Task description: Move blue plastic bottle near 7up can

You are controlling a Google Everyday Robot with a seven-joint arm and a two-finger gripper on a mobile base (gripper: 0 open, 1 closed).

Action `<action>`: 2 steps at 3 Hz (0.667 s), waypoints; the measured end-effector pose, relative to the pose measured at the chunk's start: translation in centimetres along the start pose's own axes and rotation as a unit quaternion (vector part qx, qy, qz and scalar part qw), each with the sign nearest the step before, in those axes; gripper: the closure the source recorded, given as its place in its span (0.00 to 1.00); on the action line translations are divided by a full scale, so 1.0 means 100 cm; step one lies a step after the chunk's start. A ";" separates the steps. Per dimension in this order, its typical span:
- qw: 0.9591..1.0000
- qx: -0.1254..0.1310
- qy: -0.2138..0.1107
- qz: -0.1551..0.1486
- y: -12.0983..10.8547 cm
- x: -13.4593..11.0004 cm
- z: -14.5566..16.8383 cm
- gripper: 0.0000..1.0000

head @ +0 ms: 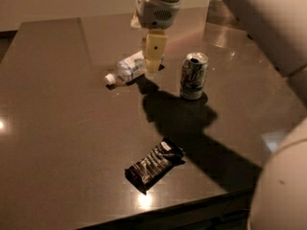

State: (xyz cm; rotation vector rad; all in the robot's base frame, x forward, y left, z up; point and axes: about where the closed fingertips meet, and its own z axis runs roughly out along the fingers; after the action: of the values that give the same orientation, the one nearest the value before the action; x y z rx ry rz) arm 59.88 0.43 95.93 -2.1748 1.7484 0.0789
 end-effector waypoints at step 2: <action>0.995 -0.069 0.014 -0.064 -0.014 -0.029 0.083 0.00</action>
Offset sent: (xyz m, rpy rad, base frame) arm 0.0202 0.0662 -0.0924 -0.1410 0.1549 0.2227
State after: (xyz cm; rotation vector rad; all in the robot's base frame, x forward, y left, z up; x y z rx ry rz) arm 61.90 5.88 89.26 -2.3917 1.6579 0.1417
